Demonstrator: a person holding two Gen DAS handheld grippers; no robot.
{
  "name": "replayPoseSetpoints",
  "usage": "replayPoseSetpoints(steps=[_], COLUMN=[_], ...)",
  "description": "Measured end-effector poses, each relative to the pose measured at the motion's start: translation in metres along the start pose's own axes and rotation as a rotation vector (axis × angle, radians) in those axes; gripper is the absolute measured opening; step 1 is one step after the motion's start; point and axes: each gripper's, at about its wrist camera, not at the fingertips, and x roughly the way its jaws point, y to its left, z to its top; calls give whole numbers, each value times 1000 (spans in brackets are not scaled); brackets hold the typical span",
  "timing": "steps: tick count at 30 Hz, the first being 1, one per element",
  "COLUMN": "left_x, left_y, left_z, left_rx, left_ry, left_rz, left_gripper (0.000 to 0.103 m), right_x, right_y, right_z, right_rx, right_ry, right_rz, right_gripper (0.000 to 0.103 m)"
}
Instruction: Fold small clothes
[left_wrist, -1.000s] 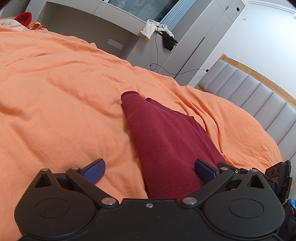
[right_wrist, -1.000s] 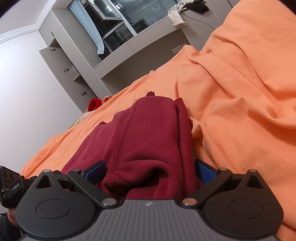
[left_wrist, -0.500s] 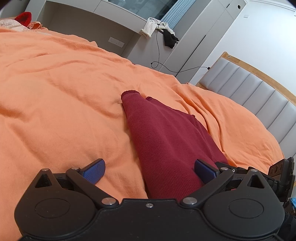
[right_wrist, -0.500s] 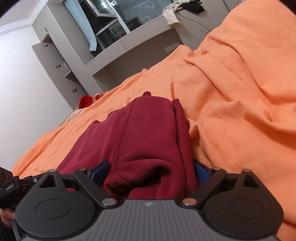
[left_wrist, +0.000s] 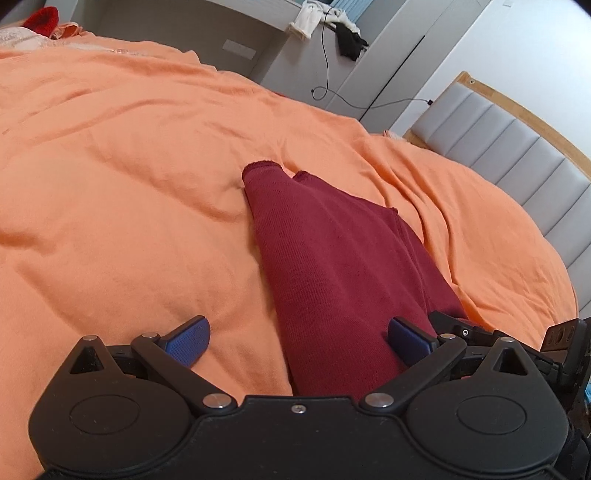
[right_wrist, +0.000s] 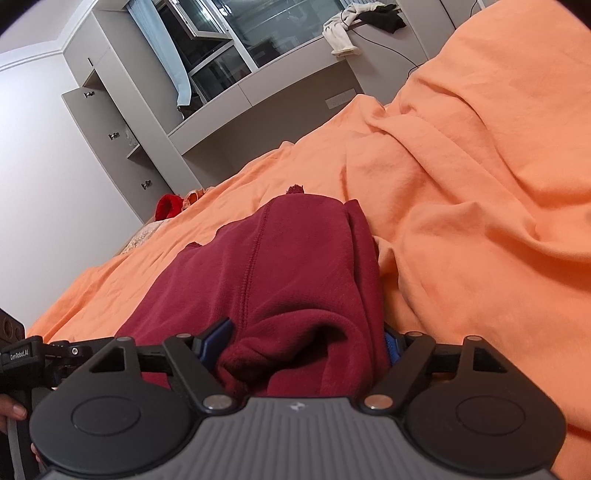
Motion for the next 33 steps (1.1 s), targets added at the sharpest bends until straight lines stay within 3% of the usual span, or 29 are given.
replayPoseSetpoints(steps=[6,8,14,19,22,28,33], left_x=[4,7,10,8,0,-24,-57], left_y=[-9,-13,-23,-29,-37,-58,-63], left_z=[2,3,4,5,9,9,10], left_rx=[-7,-14,4,30,115,313,476], left_ry=[5,2,0,-25,-67,-208,-382], left_rz=[35,31,7,9,14,76,170], left_gripper=[101,96,67,32,22,18,18], right_x=[-2,-4,-7,-10,-12,-15,-5], right_y=[6,10,23,37,53,91,135], right_z=[-1,-1,-2,-2,-1,-3,-11], right_rx=[-29,-45,-110,-170,-222,-329,-468], right_ry=[-12,-20,-38,-77,-115,-206,-344], right_rz=[-19,-15,-41,-96,-133,-128,-119], right_gripper=[77,67,56,46,40,34,34])
